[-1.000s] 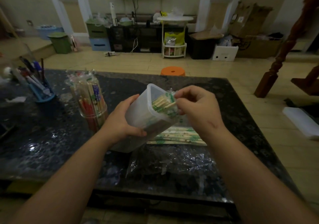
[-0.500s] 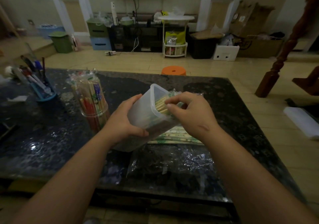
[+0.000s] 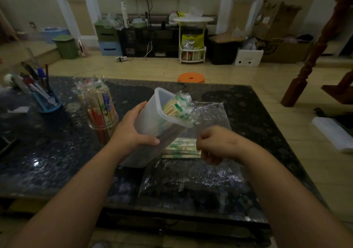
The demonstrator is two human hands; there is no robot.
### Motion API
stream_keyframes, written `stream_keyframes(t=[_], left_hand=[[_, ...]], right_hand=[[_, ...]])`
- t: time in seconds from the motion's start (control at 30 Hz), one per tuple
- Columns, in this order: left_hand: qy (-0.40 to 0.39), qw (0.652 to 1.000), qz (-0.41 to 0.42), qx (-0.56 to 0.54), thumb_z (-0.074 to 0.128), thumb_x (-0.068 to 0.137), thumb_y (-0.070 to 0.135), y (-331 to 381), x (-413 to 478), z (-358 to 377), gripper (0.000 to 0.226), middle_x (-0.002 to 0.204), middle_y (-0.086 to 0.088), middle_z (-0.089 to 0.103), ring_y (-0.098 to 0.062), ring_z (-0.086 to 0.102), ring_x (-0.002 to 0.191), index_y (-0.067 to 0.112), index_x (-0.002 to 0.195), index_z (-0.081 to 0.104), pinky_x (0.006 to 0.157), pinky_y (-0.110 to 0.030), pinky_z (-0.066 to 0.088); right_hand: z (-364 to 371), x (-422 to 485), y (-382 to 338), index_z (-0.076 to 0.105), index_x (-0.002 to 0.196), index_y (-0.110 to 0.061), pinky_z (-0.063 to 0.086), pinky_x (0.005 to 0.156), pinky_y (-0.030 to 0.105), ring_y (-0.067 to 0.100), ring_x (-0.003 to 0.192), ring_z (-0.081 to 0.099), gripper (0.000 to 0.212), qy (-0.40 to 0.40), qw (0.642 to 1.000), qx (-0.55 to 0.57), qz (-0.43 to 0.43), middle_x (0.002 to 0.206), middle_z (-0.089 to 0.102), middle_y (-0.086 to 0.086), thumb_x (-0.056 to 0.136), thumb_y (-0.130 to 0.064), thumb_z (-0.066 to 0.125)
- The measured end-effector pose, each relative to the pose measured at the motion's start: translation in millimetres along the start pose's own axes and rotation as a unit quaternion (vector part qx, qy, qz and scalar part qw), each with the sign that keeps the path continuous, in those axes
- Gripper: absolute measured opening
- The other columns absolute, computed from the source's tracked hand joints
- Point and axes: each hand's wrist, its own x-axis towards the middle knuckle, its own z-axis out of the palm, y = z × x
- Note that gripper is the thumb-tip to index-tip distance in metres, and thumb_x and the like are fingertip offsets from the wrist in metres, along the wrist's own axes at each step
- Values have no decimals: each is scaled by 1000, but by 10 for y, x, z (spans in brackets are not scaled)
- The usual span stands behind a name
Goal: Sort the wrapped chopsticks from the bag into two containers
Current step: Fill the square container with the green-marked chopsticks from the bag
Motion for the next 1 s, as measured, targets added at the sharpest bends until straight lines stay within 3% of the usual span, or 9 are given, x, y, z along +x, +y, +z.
stream_keyframes(t=[0.1,0.2,0.37,0.43,0.6,0.7,0.77,0.9,1.0], left_hand=[[2,1000,2,3,89,36,48,11,-4,1,123,148,10,41,-19,44,132,47,146,35,107,-55,41],[5,1000,3,4,88,35,49,13,-5,7,124,149,10,41,-18,43,132,45,147,35,108,-55,40],[-1,1000,10,6,89,37,49,-3,-10,1,122,149,11,41,-16,44,132,47,146,35,107,-51,41],[-1,1000,12,5,89,37,49,-3,-8,0,121,149,11,41,-16,44,131,47,146,36,107,-50,42],[0,1000,11,3,89,36,50,-9,-6,5,122,149,10,40,-17,43,133,47,146,35,109,-53,40],[-1,1000,9,7,89,37,50,-19,-3,1,124,149,10,40,-18,43,133,46,148,34,109,-55,40],[0,1000,9,9,88,36,51,-12,-1,3,123,149,9,40,-18,43,133,47,147,34,109,-54,40],[-1,1000,13,12,87,36,50,0,-6,10,122,149,10,38,-17,42,132,49,146,33,108,-51,40],[-2,1000,9,12,86,37,50,-5,-4,8,123,150,10,37,-16,41,132,48,147,32,107,-50,41]], right_hand=[[94,-42,18,66,95,-2,57,57,31,21,61,67,12,-164,982,-73,56,74,70,10,95,-6,54],[231,-36,7,65,114,4,59,60,31,18,60,68,23,-255,951,-125,119,75,71,9,97,-8,52],[396,92,69,70,110,-4,56,73,36,24,79,66,26,-222,938,-242,108,106,71,14,95,-16,52],[416,113,70,68,112,-8,52,81,37,24,91,62,27,-194,930,-303,81,111,66,10,95,-17,49],[503,117,51,61,118,-1,44,82,36,25,90,49,30,-190,913,-353,75,110,55,15,100,-14,40],[537,122,80,57,128,-1,43,89,36,29,107,54,33,-185,900,-383,97,130,55,17,101,-15,43],[536,121,106,54,134,-3,44,100,39,32,121,52,37,-200,878,-419,115,141,50,15,101,-17,45],[600,191,237,54,135,-9,44,104,49,36,123,51,40,-206,852,-461,142,143,48,15,98,-21,48],[704,259,407,30,151,-12,30,113,54,39,142,29,61,-136,869,-446,168,159,24,16,95,-29,48]])
